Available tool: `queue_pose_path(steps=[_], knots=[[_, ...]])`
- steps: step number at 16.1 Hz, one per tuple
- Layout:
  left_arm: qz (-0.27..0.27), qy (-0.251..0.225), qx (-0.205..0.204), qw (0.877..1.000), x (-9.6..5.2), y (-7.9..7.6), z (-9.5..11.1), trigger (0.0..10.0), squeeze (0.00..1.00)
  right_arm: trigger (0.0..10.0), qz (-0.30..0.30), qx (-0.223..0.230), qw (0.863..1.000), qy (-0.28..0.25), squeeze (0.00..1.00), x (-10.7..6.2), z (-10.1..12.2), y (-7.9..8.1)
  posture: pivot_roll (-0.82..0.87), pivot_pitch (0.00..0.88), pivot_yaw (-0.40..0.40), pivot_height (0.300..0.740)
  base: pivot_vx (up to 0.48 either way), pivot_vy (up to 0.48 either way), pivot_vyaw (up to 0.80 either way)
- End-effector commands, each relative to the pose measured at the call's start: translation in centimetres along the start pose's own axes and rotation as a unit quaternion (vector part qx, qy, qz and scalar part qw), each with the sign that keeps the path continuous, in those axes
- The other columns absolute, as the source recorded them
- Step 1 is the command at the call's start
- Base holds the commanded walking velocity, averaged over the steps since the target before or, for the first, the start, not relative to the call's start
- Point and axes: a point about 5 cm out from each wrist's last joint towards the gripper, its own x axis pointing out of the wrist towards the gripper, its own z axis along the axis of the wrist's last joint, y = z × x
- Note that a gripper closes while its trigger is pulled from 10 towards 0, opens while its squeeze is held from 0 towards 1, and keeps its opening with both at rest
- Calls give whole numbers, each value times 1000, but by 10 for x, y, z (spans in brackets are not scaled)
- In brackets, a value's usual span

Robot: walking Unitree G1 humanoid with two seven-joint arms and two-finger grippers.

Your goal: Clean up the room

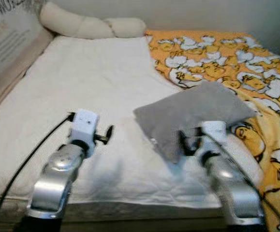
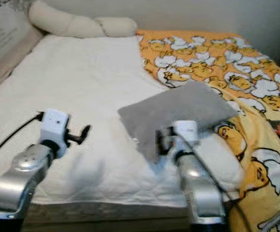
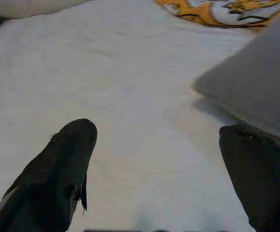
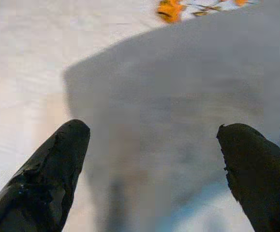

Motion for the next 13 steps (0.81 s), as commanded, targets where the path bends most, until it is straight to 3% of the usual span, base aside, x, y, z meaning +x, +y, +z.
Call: queue_pose_path(steps=[1, 13], knots=[[-7, -8, 2, 1000, 1, -4, 5, 10000, 0, 10000, -16, -5, 1000, 0, 0, -1, 2, -9, -92, 0, -22, 740, 270, 0, 0], [-9, -7, 3, 1000, 0, -3, 5, 10000, 0, 10000, -18, -3, 1000, 3, 0, 0, 1, -11, -90, 0, -23, 740, 274, 0, 0]])
